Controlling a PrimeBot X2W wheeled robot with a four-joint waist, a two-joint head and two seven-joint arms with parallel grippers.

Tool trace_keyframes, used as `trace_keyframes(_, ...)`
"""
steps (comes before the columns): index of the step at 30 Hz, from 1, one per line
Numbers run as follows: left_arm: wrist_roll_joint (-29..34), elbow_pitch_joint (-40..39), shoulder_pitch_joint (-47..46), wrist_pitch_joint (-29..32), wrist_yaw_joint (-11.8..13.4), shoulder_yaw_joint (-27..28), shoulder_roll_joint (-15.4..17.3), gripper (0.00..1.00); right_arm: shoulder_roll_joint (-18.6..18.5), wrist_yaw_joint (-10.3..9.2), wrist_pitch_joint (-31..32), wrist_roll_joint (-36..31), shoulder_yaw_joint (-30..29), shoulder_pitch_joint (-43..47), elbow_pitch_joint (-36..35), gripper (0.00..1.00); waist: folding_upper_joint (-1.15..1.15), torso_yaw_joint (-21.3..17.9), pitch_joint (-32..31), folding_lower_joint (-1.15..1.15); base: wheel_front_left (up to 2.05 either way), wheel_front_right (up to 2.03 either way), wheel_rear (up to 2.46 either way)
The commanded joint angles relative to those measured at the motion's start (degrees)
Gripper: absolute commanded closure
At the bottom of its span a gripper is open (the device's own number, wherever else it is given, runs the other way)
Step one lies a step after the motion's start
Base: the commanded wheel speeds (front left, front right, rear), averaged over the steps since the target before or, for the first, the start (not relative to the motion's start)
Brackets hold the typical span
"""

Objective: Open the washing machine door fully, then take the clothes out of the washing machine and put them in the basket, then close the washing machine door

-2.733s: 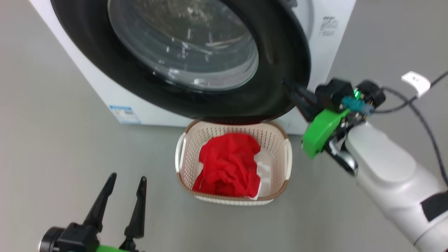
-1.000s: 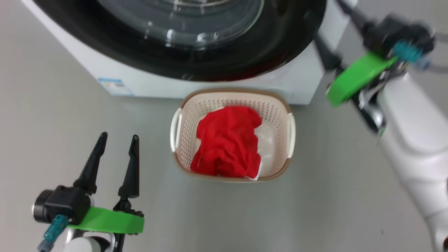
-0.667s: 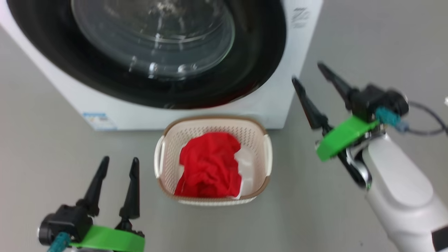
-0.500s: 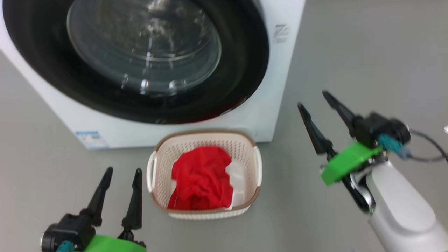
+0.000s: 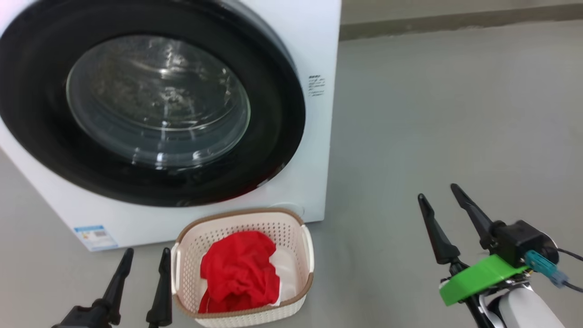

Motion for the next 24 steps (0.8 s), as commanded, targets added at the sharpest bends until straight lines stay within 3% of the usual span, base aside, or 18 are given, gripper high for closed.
trace_keyframes(1, 0.0, -1.6, -0.7, -0.7, -0.3, 2.2, 0.8, 0.0, 0.0, -0.06, -0.4, -0.5, 0.4, -0.4, -2.0, 0.0, 0.0, -1.4, -1.4, 0.0, 0.0, 0.0, 0.0)
trace_keyframes(10, 0.0, -0.8, 1.5, -0.7, -0.3, 3.8, 0.7, 0.0, 0.6, -0.06, -0.4, -1.9, -3.6, 5.7, -6.5, 0.0, 0.0, -1.9, -3.7, 0.0, 0.0, 0.0, 0.0)
trace_keyframes(24, -0.1, 0.1, 3.0, -0.7, -0.3, 4.1, 0.5, 0.0, 2.1, -0.06, -0.4, -2.4, -5.1, 9.2, -7.6, 0.0, 0.0, -1.6, -5.2, 0.0, 0.0, 0.0, 0.0)
